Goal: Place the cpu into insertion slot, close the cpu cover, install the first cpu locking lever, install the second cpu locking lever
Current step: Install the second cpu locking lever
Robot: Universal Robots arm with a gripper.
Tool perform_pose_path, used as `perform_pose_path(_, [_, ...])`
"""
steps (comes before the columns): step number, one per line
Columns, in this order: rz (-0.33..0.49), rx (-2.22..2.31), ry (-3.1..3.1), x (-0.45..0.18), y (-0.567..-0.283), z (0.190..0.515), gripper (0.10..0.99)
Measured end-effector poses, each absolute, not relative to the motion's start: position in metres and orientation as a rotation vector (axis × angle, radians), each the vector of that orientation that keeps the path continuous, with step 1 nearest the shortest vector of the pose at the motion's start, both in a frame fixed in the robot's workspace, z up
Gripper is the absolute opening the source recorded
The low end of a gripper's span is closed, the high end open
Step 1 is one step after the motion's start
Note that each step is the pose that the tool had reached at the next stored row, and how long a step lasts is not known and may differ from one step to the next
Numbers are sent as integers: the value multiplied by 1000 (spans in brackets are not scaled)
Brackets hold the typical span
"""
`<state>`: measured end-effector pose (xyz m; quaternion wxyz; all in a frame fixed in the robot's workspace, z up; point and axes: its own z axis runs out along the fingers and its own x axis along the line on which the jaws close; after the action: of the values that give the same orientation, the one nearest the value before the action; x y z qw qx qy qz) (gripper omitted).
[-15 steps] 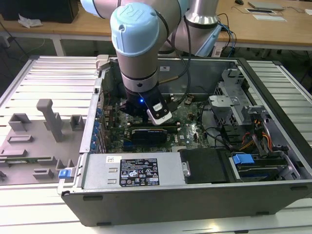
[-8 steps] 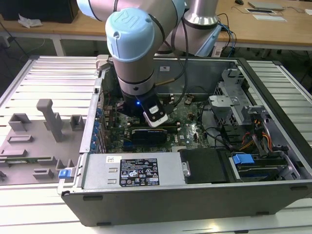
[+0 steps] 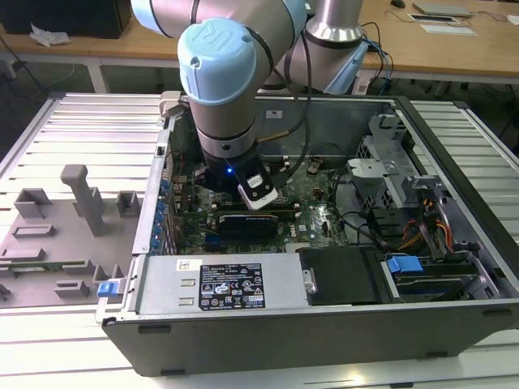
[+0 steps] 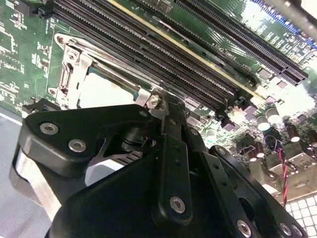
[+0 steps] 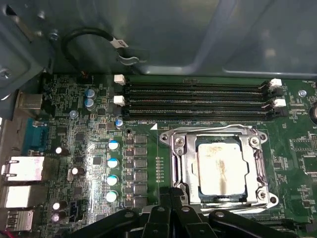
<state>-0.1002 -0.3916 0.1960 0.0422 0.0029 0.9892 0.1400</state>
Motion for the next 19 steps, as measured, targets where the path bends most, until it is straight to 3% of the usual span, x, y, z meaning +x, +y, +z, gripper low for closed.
perform_pose_path(8, [395,9,3031,-100,-391,223,106])
perform_pose_path(19, [300,13,3041,-60,-390,224,106])
